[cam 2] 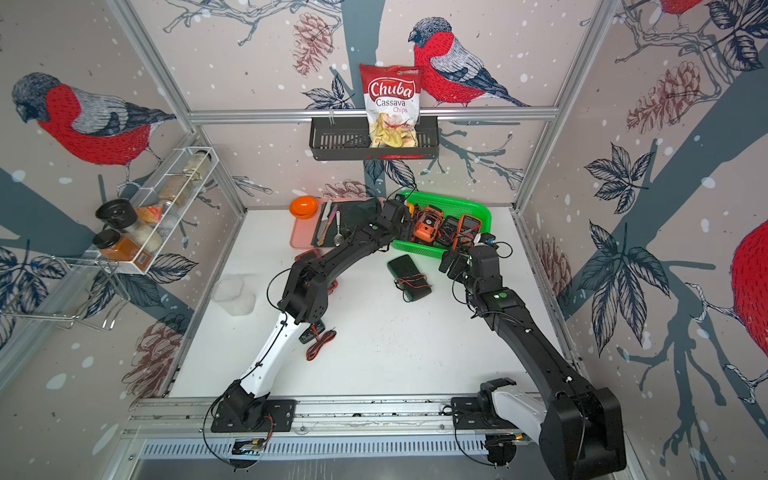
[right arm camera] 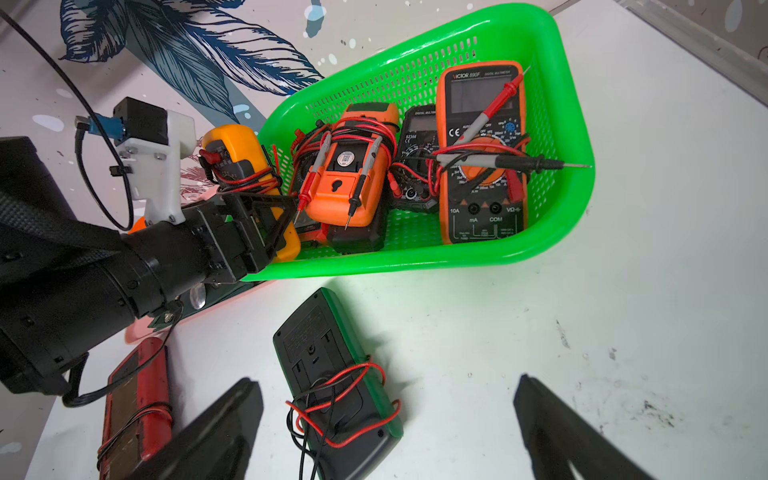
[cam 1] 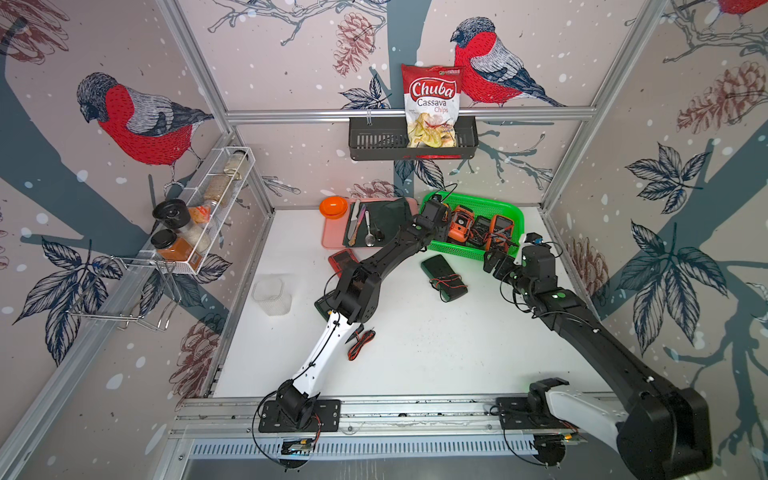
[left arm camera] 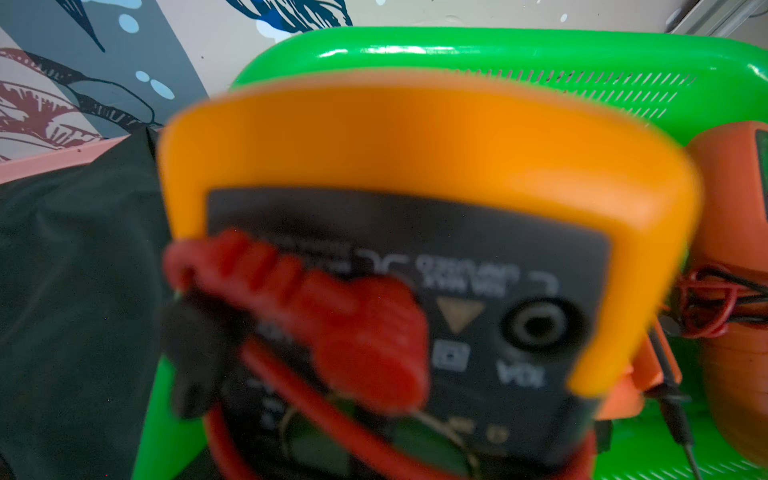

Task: Put the multimeter into the basket
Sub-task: Place the multimeter in the basket.

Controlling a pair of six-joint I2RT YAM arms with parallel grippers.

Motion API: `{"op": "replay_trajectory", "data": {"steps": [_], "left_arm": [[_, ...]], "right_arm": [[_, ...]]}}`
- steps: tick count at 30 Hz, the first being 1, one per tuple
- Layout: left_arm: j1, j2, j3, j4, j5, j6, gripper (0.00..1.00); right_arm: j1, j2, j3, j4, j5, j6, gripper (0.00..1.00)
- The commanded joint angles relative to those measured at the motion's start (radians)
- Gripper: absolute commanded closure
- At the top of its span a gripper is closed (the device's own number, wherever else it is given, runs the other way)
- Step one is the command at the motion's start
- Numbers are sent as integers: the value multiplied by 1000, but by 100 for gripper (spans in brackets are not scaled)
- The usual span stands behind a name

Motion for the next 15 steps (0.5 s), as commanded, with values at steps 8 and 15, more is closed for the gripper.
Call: {"op": "replay_trajectory", "data": {"steps": [8, 15], "left_arm": [[-19, -31, -34, -94, -77, -3, 100], [-18, -9, -18, -61, -60, 14, 18]], "right_arm": [[4, 12, 6, 40, -3, 9, 1], [10, 36, 14, 45, -13, -3, 0]]}}
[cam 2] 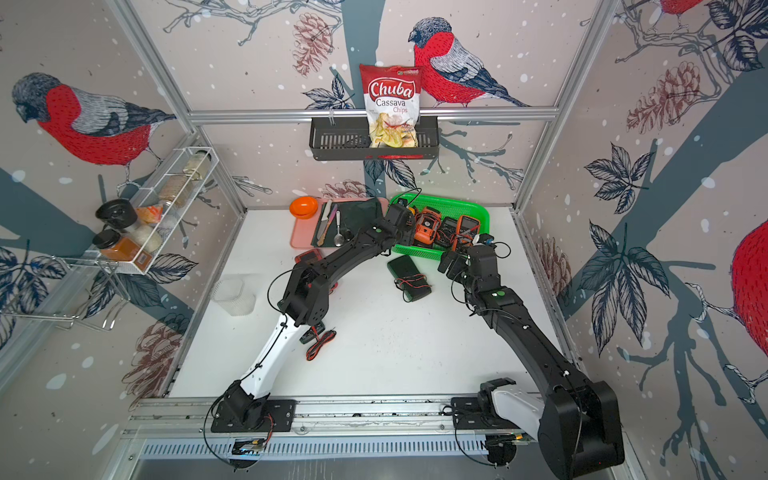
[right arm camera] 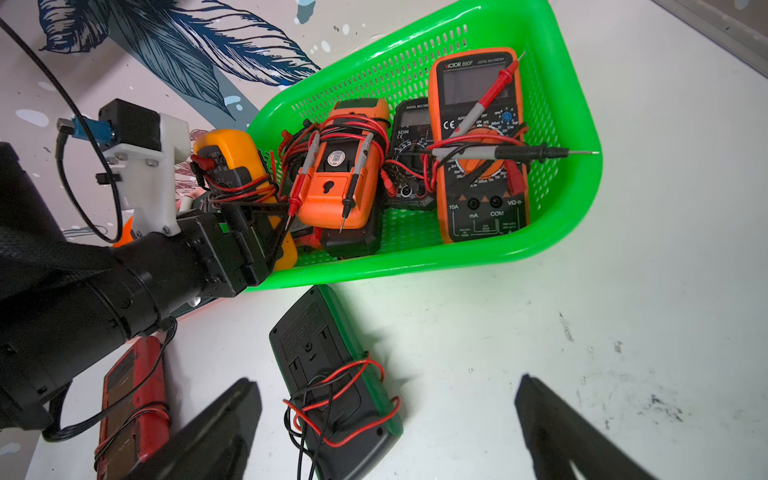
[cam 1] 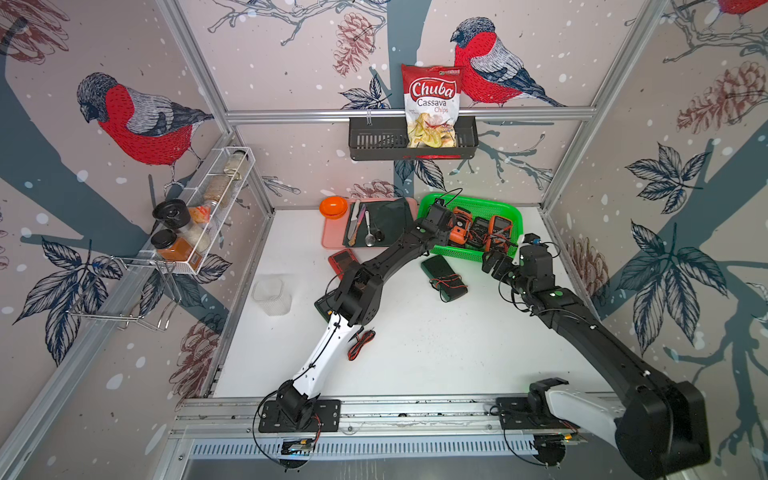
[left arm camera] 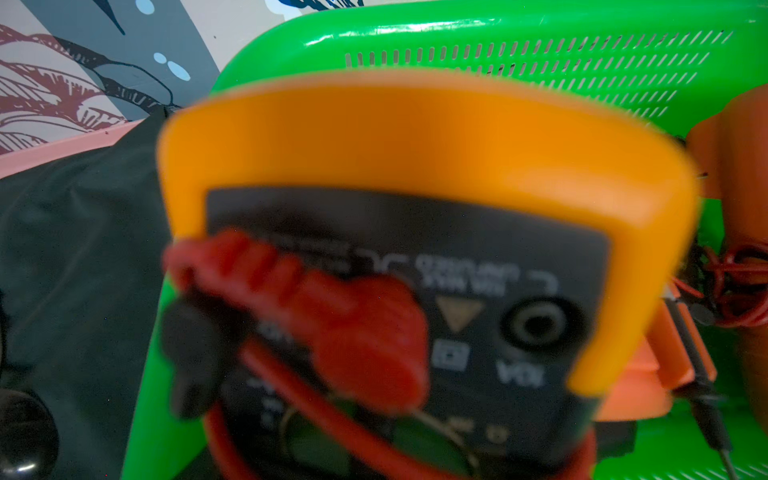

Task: Put the multimeter into the basket
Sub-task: Place the multimeter in the basket, then pick up the multimeter from the center of the board.

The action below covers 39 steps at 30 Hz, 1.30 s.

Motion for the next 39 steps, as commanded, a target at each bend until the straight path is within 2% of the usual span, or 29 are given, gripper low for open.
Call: {"op": "replay_trajectory", "data": {"steps": [1, 3, 13, 19, 24, 29, 39], "left_arm": [[0, 14, 19, -29, 0, 13, 14], [0, 23, 42, -29, -1, 13, 3], [5, -25, 52, -6, -19, 0, 3], [2, -126, -16, 10, 36, -27, 3], [2, -291, -206, 68, 26, -53, 2], [2, -505, -505, 207, -33, -78, 2], [24, -860, -1004, 406, -156, -130, 2]], "right_arm": [[6, 10, 11, 43, -10, -19, 0], [9, 13, 13, 40, -13, -23, 0], [22, 15, 11, 32, -4, -35, 0], [59, 38, 11, 10, 0, -84, 0], [127, 103, 38, -37, -38, -171, 0], [192, 235, 87, -84, -96, -245, 0], [201, 426, 198, -101, -131, -375, 0]]}}
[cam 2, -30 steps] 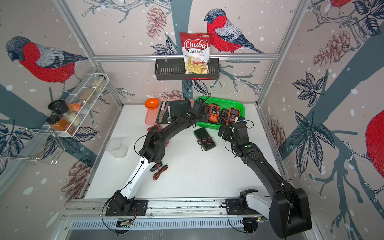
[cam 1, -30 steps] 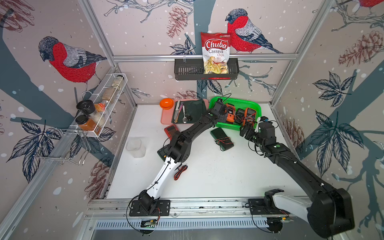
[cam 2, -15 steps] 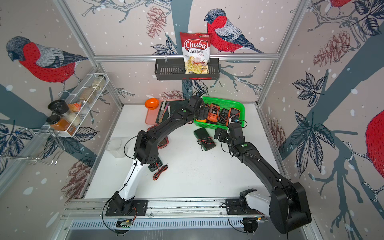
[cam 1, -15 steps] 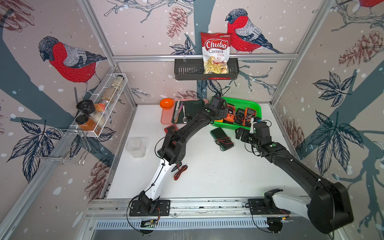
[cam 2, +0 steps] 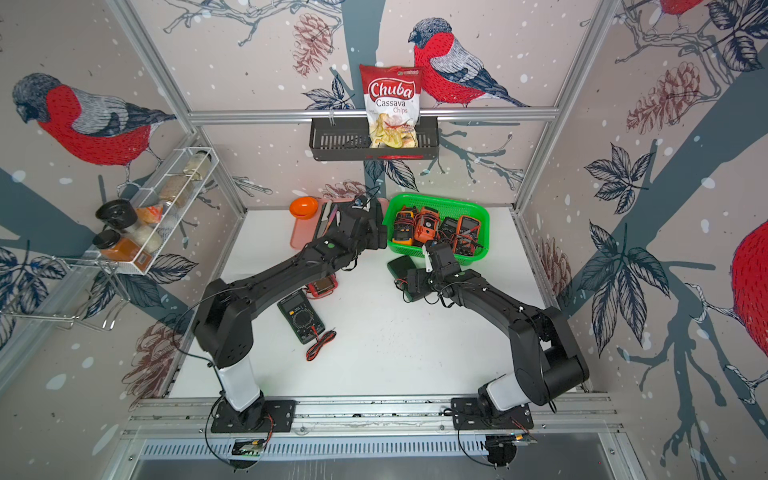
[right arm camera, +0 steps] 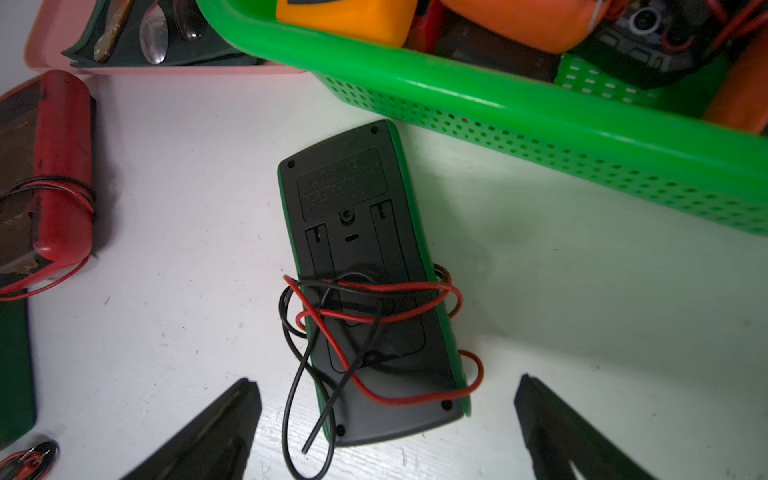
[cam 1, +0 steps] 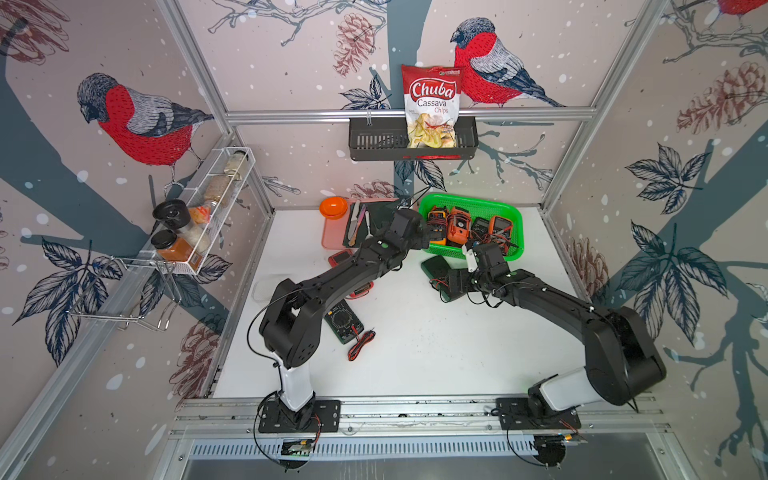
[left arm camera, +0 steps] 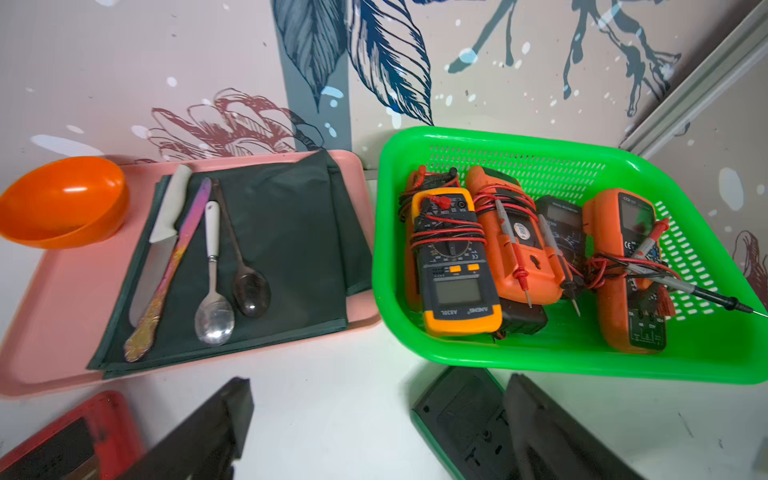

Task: Put the multimeter into the basket
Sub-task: Pick up the multimeter from the center of the board.

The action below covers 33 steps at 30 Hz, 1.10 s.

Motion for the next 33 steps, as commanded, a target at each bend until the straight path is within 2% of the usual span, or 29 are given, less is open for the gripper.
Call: {"op": "replay_trajectory", "data": {"steps": [1, 7, 11, 19, 27, 30, 33], "left_arm": [[15, -91, -118, 129, -55, -26, 2], [72, -262, -355, 198, -57, -87, 2], [117, -344, -462, 218, -46, -111, 2], [179, -455, -582, 190, -69, -138, 2], [222, -500, -643, 185, -57, -163, 2], [227, -505, -649, 182, -63, -164, 2], [228, -509, -656, 176, -78, -168, 2]], "right_arm": [[8, 52, 49, -19, -17, -80, 0], [22, 171, 135, -75, 14, -151, 0], [39, 242, 179, -95, 35, -186, 0], [86, 353, 232, -128, 107, -208, 0], [106, 398, 227, -134, 117, -205, 1], [122, 397, 227, -151, 128, -200, 13], [146, 370, 231, -177, 151, -186, 36]]}}
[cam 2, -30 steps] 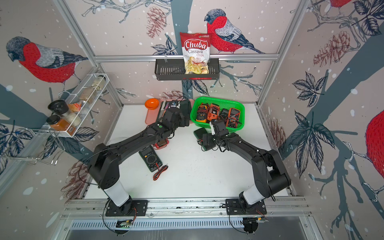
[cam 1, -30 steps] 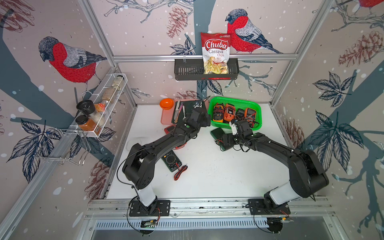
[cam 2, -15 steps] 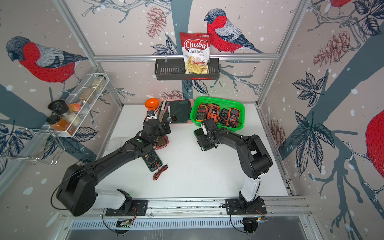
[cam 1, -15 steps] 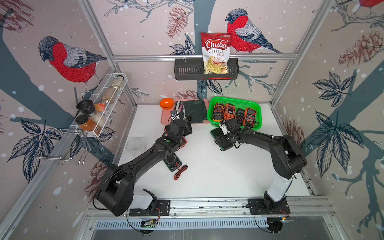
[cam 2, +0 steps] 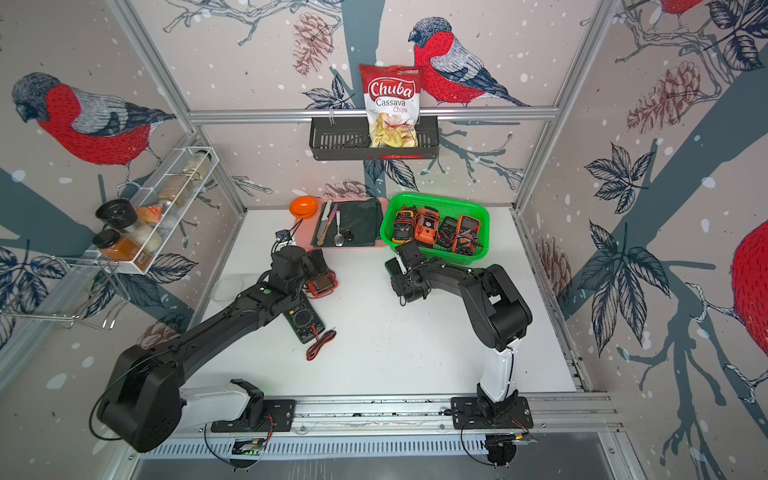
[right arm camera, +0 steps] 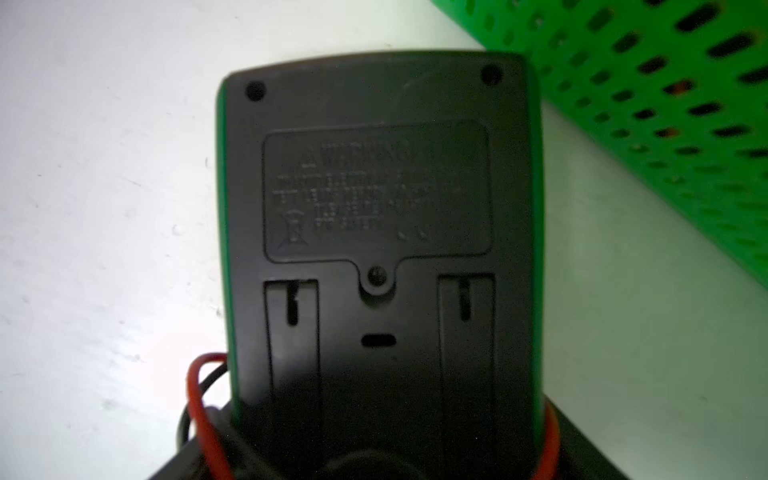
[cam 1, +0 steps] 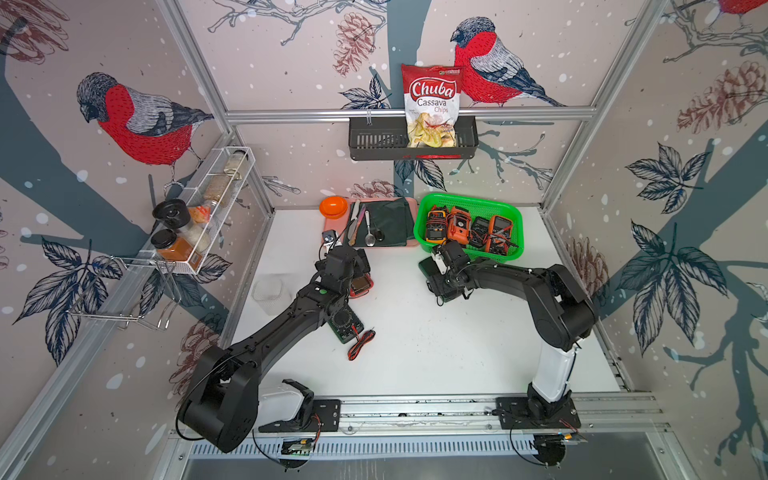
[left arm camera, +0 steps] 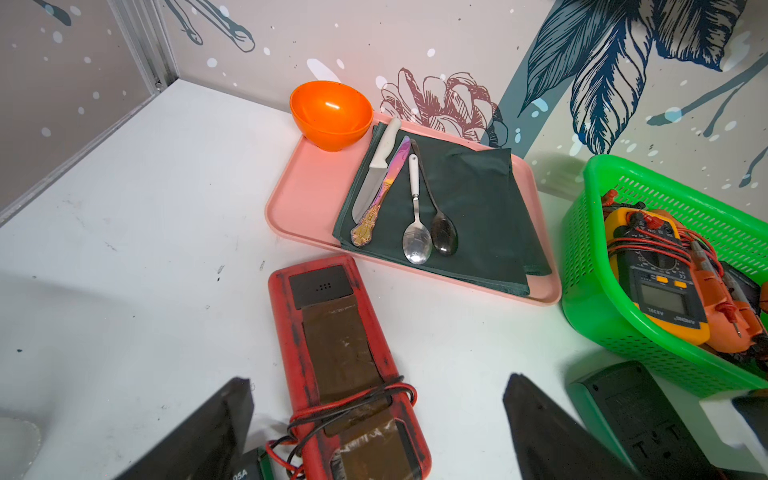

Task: Put the multimeter into the basket
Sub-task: Pick up the multimeter from the center of the board, then place the multimeter in the basket.

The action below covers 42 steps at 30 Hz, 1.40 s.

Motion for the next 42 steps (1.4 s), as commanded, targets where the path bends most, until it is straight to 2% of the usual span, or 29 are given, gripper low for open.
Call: {"op": "replay_trajectory", "data": {"steps": [1, 3, 10, 11, 15, 18, 22, 26, 34, 42], "left_arm": [[4, -11, -8, 7, -30, -11, 2], [6, -14, -8, -5, -50, -13, 2], [8, -51, -24, -28, -131, -39, 2], [9, -57, -27, -27, -137, -37, 2], [9, -86, -36, -22, -160, -28, 2], [9, -98, -41, -14, -165, -18, 2], [9, -94, -44, 0, -159, -14, 3], [9, -73, -42, 12, -136, -11, 2], [9, -36, -36, 30, -111, 1, 2], [9, -11, -31, 33, -102, 4, 2]], "right_arm": [[33, -23, -5, -110, 19, 15, 45], [55, -62, -8, -121, 37, 33, 60], [101, -262, -45, -128, 60, 129, 97], [101, -295, -52, -125, 57, 137, 100], [101, -444, -67, -112, 47, 155, 100], [74, -540, -55, -101, 98, 182, 100], [-50, -625, -43, -54, 133, 240, 100], [-191, -633, -21, -13, 130, 262, 99], [-399, -423, 123, -13, 80, 191, 98], [-482, -207, 256, -45, 52, 160, 100]]}}
